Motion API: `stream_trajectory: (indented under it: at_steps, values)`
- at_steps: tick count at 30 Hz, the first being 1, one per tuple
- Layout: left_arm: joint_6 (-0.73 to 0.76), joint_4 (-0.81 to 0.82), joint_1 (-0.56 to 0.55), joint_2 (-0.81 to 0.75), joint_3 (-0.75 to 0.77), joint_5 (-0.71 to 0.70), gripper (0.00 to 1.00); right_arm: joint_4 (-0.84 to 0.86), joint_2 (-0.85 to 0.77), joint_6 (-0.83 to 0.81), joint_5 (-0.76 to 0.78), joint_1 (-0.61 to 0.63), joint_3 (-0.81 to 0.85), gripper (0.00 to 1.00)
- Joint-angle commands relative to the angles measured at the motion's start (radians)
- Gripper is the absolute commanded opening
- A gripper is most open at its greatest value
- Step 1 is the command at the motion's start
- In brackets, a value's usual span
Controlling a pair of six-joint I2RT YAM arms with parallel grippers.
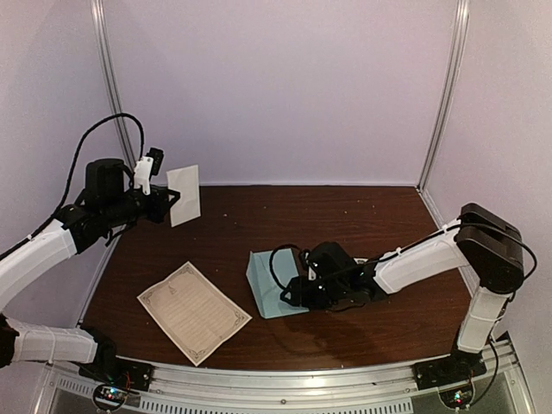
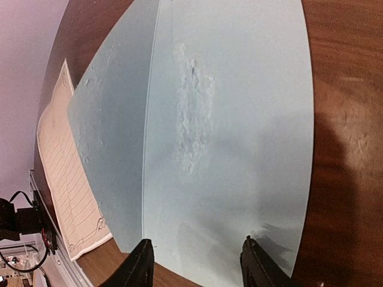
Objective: Place the letter into the envelope and seal it
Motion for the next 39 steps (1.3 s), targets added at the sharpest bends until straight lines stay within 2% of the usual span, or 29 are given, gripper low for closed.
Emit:
stream_trajectory:
  at_steps: [1,7,13,21,28,33,39]
  values:
    - [0.0,0.032,0.006,0.008,-0.013,0.018,0.0,-0.055,-0.082,0.083,-0.006,0.036,-0.026,0.5]
    - [-0.002,0.048,0.005,0.009,-0.018,0.044,0.0,-0.152,-0.219,0.023,0.085,0.041,0.018,0.52]
    - [-0.137,0.063,-0.006,0.025,-0.024,0.143,0.0,-0.259,-0.33,-0.059,0.183,0.014,0.032,0.52]
    - [-0.364,0.064,-0.178,0.065,-0.014,0.224,0.0,-0.194,-0.403,-0.113,0.143,-0.089,-0.065,0.52]
    - [-0.597,0.172,-0.333,0.158,-0.089,0.192,0.0,-0.097,-0.419,-0.123,0.092,-0.137,-0.126,0.51]
    - [-0.691,0.187,-0.369,0.257,-0.083,0.165,0.0,-0.09,-0.397,-0.129,0.075,-0.138,-0.131,0.5]
    - [-0.709,0.186,-0.367,0.339,-0.068,0.169,0.0,-0.084,-0.394,-0.129,0.073,-0.138,-0.143,0.5]
